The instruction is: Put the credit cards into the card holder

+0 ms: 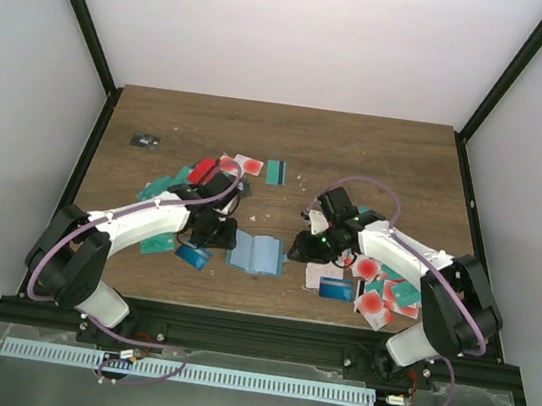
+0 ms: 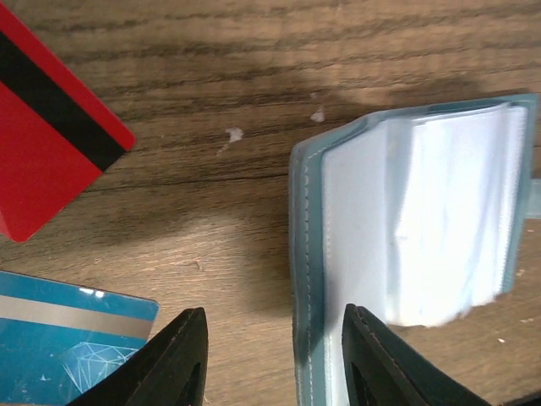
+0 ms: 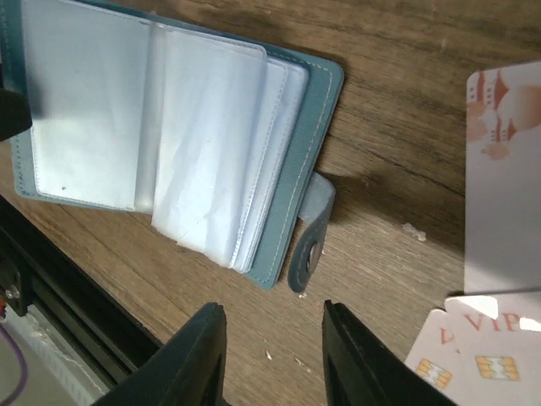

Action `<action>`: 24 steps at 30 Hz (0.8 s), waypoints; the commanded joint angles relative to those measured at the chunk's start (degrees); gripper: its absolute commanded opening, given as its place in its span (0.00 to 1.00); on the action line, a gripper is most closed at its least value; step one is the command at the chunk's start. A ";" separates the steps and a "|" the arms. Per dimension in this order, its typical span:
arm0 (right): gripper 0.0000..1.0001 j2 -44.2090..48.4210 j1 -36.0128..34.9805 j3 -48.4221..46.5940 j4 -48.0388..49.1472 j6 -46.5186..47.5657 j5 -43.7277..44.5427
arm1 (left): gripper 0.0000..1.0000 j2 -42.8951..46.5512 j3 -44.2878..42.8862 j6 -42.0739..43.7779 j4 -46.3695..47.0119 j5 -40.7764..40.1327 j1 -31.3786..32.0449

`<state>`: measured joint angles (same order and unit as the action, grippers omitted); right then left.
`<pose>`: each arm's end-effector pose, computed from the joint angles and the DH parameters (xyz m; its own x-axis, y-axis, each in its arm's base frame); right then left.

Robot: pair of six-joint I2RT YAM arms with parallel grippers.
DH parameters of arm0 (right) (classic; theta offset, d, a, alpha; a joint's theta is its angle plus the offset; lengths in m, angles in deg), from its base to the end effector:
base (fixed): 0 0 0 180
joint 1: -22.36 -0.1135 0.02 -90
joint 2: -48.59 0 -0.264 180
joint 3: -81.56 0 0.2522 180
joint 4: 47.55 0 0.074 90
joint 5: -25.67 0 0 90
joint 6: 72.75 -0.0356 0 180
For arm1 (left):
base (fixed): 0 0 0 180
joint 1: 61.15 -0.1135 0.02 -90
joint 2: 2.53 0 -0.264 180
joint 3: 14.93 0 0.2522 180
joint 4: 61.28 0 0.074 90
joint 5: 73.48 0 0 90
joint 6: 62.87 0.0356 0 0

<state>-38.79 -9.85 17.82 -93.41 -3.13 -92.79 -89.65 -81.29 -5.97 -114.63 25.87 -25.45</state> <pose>0.2243 0.1614 0.1775 -0.9553 -0.2400 -0.1728 -0.2957 0.7878 0.5404 0.2179 -0.1637 0.1828 -0.9885 0.0468 -0.1440 0.0861 0.9560 -0.2804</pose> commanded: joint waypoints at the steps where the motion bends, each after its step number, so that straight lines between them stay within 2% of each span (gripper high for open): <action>1: 0.41 3.77 0.43 -2.99 -5.28 -0.61 4.44 | 0.47 2.36 -3.14 1.25 -3.49 1.52 0.11; 5: 0.54 8.22 0.63 -2.01 -8.53 -2.79 11.69 | 0.50 4.71 -5.31 1.61 -5.47 1.80 0.37; 9: 0.62 13.14 2.02 0.32 -11.72 -6.74 19.95 | 0.52 6.32 -8.05 2.65 -5.34 3.36 1.43; 13: 0.69 17.24 3.71 2.12 -14.87 -11.93 26.38 | 0.53 4.58 -11.34 3.88 -2.71 6.11 3.88; 15: 0.78 17.82 4.23 1.11 -17.83 -16.42 30.27 | 0.53 2.21 -13.49 4.46 -1.07 7.59 5.59; 19: 0.88 18.44 7.74 1.88 -20.48 -24.02 27.93 | 0.53 -4.58 -19.41 5.47 1.83 10.36 9.63; 21: 0.90 19.44 7.93 3.84 -21.77 -28.57 26.90 | 0.53 -8.60 -22.97 6.31 2.67 11.82 11.53; 24: 0.99 21.94 7.88 8.18 -22.63 -34.56 25.86 | 0.53 -15.36 -29.17 8.25 3.08 13.46 14.24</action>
<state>-19.77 -2.22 21.95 -111.55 -26.91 -67.03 -98.67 -104.33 -0.86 -113.80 35.53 -13.99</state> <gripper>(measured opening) 0.946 0.530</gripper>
